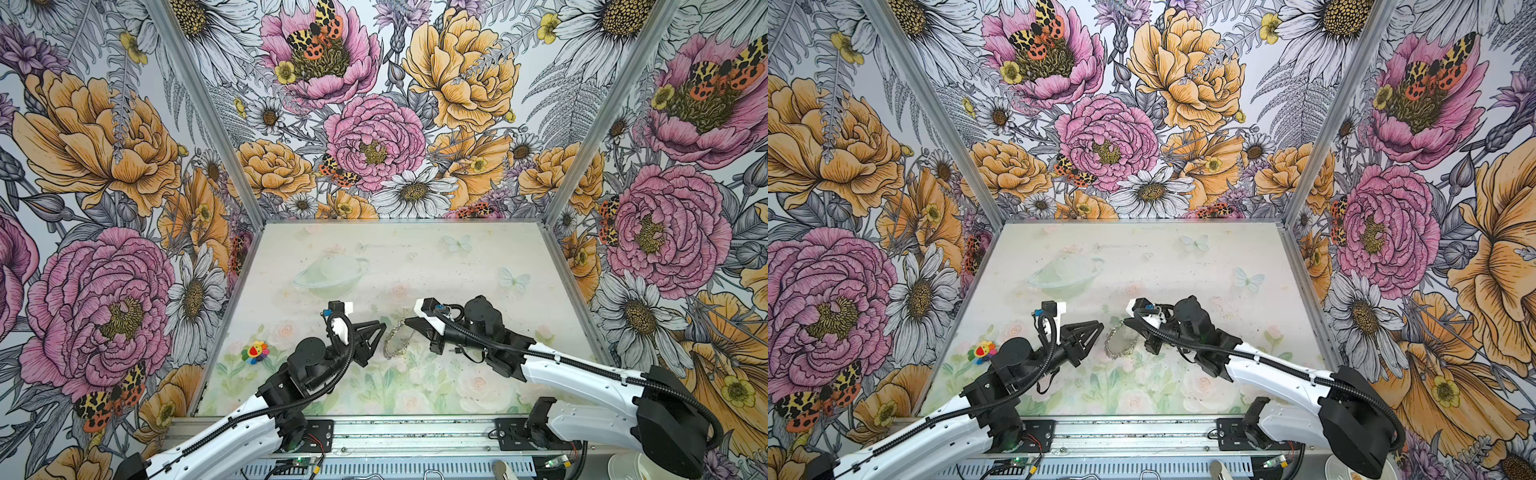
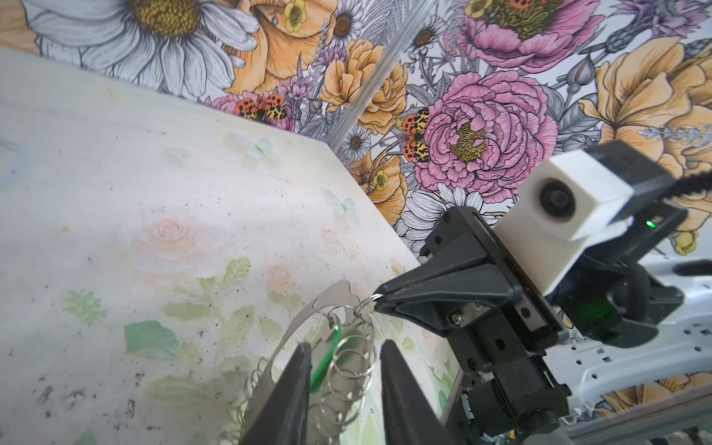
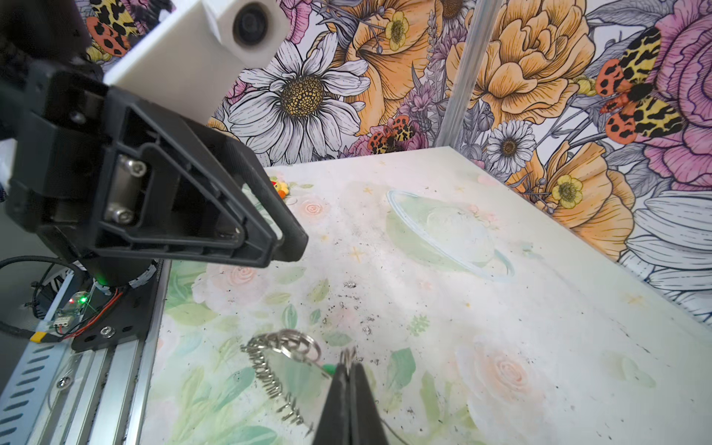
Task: Attach keys to a key ring
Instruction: Insert the key into the keyring.
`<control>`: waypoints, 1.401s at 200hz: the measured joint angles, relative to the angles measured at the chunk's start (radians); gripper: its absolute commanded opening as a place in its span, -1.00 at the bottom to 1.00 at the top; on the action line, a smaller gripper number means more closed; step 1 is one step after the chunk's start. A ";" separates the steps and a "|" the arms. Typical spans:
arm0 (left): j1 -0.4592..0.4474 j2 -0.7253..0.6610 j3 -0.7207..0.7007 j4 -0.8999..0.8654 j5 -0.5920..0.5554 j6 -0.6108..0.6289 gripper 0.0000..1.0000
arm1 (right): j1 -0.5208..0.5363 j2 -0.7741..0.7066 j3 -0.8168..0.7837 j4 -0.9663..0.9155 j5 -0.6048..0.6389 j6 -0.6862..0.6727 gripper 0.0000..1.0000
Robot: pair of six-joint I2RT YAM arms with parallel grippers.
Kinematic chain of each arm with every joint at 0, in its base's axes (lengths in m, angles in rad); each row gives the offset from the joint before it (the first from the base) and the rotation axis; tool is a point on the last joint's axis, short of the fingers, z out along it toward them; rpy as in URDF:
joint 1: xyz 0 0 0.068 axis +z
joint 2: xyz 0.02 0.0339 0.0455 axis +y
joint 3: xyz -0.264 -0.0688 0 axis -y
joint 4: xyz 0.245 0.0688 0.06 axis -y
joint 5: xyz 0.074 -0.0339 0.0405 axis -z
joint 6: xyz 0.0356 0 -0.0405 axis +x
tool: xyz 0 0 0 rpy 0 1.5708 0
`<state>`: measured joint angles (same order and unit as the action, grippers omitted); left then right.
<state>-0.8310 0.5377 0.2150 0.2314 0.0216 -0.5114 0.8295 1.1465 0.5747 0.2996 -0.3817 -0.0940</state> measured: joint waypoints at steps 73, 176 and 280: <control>0.049 0.198 -0.032 0.276 0.201 0.278 -0.55 | -0.024 -0.024 -0.002 -0.003 -0.150 -0.038 -1.00; 0.092 0.225 -0.032 0.407 0.461 0.385 -0.57 | -0.026 -0.034 -0.018 0.019 -0.280 -0.045 -1.00; 0.092 0.305 -0.032 0.433 0.571 0.415 -0.70 | -0.048 -0.039 -0.029 0.035 -0.351 -0.037 -1.00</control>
<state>-0.7391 0.8425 0.1833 0.6640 0.5930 -0.0963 0.7811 1.1080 0.5457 0.3344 -0.7322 -0.1310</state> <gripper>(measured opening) 0.126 0.047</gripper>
